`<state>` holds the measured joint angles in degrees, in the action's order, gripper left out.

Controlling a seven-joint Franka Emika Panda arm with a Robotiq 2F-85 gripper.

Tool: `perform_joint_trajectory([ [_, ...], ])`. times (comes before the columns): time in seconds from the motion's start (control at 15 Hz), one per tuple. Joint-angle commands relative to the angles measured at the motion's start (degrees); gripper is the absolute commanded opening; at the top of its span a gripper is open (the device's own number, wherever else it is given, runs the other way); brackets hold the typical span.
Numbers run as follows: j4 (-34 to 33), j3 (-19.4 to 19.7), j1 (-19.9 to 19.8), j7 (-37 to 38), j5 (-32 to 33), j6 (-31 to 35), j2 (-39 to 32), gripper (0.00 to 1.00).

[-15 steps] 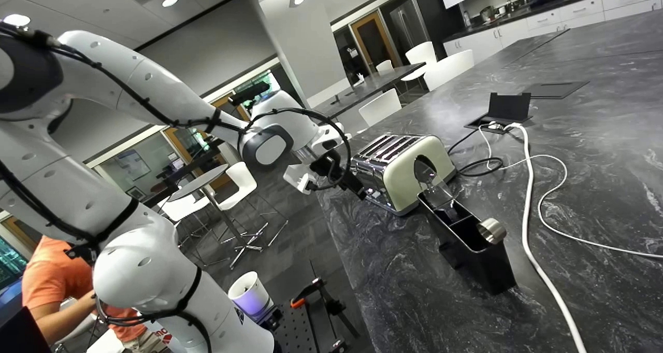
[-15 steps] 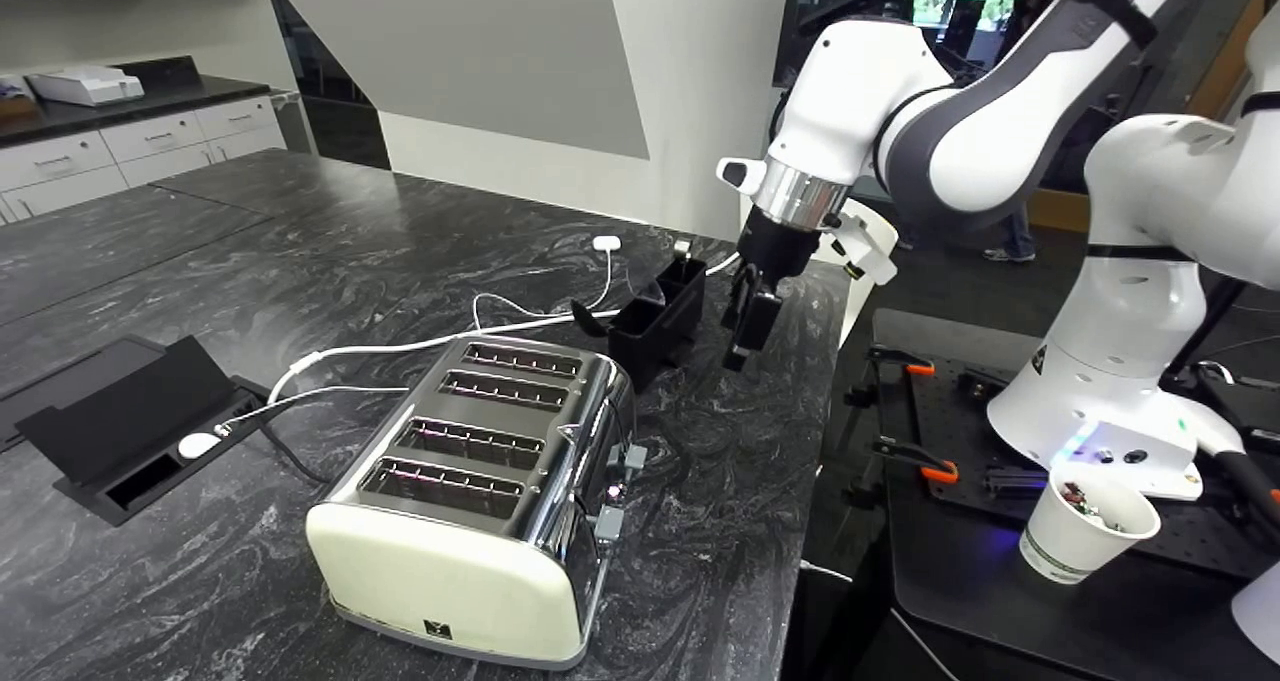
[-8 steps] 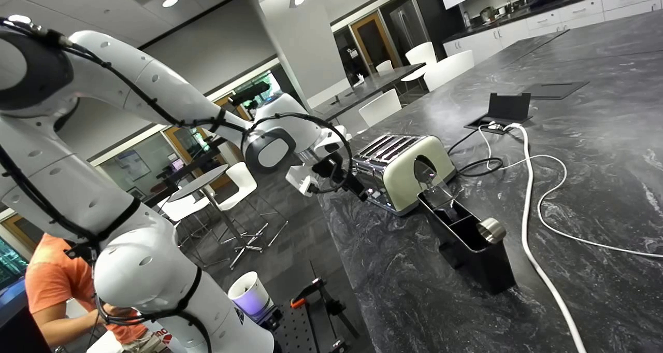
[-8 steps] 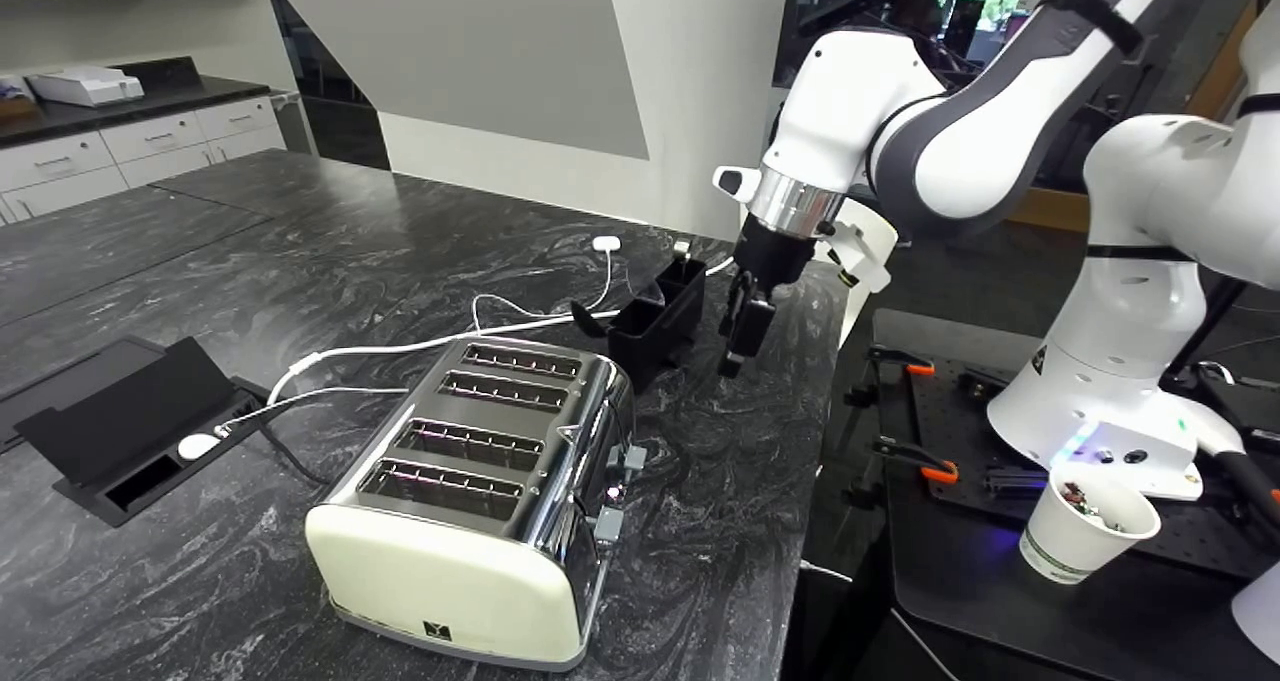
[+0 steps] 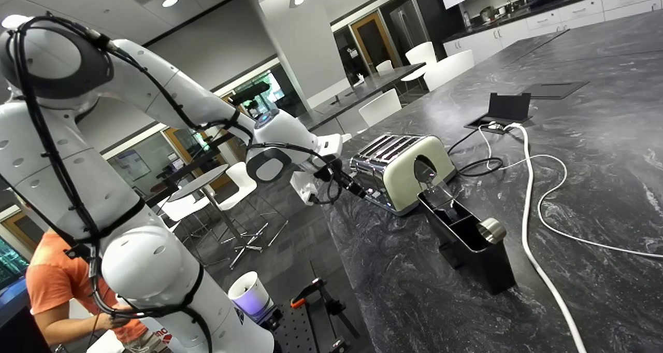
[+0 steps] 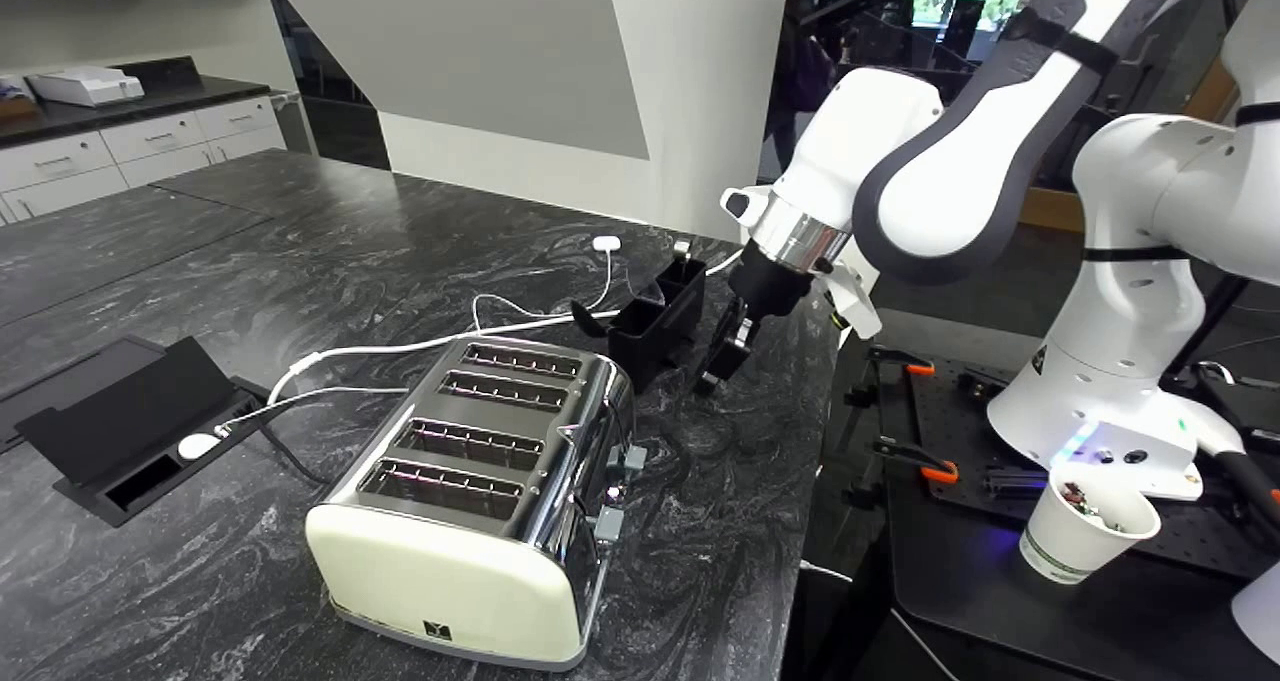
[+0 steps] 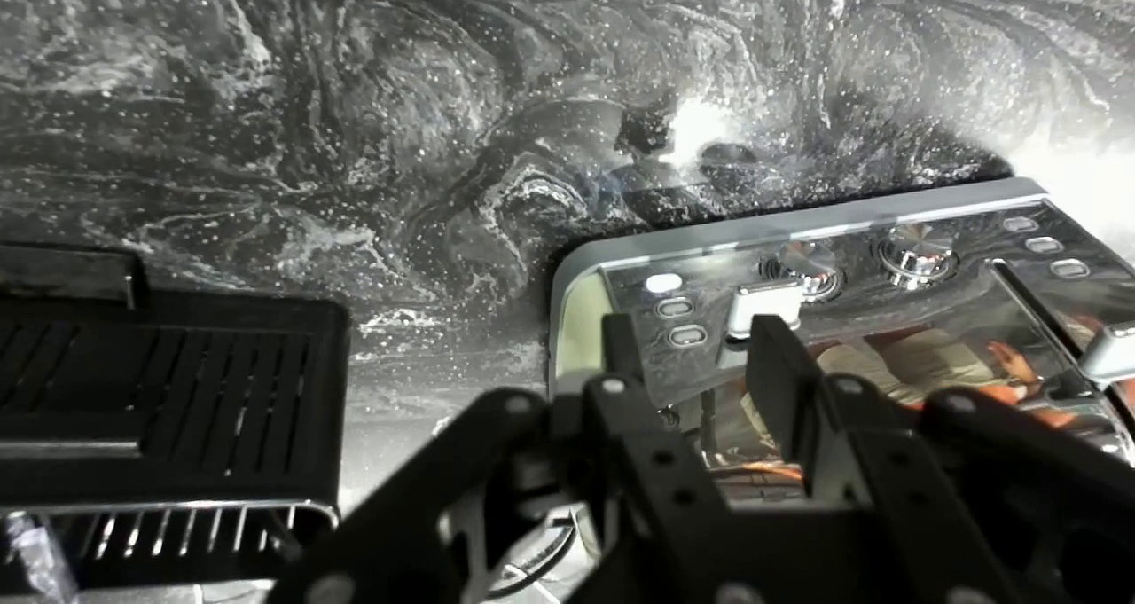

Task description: Push the button to release the toaster lever

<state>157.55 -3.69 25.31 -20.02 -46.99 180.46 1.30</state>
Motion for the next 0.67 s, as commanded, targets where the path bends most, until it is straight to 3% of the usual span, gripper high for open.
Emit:
perform_joint_trajectory([
  [0.0, -2.2, -0.7, 1.6, -1.9, -7.8, 4.2, -3.6, 0.06],
  [0.07, -3.0, -1.0, 1.7, -2.5, -10.1, 3.6, -4.0, 0.01],
  [0.33, -7.2, -2.6, 0.6, -7.9, -20.3, 2.5, -6.0, 0.0],
  [0.6, -12.2, -2.7, -1.1, -19.4, -33.5, -0.8, -8.0, 0.0],
])
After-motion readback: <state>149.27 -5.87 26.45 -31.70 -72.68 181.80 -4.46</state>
